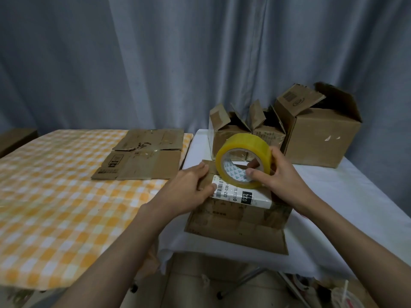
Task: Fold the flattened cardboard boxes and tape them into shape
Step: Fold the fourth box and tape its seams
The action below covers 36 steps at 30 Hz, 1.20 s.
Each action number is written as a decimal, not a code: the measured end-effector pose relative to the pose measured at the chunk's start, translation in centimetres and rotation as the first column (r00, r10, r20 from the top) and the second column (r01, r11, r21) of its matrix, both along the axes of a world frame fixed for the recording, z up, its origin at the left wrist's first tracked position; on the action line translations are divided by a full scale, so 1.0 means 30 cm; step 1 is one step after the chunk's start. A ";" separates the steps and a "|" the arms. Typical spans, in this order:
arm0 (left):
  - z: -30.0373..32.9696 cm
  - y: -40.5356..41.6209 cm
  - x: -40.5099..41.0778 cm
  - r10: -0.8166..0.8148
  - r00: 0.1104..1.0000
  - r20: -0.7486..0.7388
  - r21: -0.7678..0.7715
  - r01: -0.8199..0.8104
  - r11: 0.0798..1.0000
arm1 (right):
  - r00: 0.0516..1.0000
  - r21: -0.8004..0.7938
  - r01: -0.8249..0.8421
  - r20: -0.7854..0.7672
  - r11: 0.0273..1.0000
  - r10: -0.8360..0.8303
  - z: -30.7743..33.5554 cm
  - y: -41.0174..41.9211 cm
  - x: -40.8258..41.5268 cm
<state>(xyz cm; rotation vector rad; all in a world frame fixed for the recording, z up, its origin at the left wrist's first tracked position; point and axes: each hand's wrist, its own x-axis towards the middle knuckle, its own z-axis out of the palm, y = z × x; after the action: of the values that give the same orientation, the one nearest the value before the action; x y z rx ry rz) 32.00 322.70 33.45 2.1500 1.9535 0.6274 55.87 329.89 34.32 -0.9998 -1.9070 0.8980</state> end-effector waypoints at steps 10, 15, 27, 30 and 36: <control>-0.061 -0.004 0.043 -0.062 0.980 -0.189 -0.024 0.059 0.998 | 1.000 -0.038 0.015 0.005 0.999 -0.014 -0.003 -0.012 -0.019; -0.073 -0.007 0.030 -0.056 0.984 -0.167 -0.019 0.054 0.998 | 0.993 0.003 0.112 0.047 0.994 -0.112 0.029 -0.028 0.014; -0.072 0.009 0.041 -0.042 0.982 -0.185 0.083 0.058 0.995 | 0.984 0.054 0.164 -0.073 0.985 -0.160 0.061 -0.022 0.171; -0.070 0.022 0.047 -0.031 0.974 -0.224 0.099 0.054 0.994 | 0.988 -0.002 0.141 -0.060 0.990 -0.141 0.046 -0.011 0.197; -0.075 0.026 0.097 -0.081 0.956 -0.283 0.119 0.119 0.986 | 0.981 -0.127 0.169 0.114 0.977 -0.154 0.034 -0.008 0.234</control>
<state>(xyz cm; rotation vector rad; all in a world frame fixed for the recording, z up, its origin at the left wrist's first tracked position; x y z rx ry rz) 34.92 323.49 31.20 2.5235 1.9653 0.4746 62.89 329.65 35.33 -1.2868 -1.8375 0.9057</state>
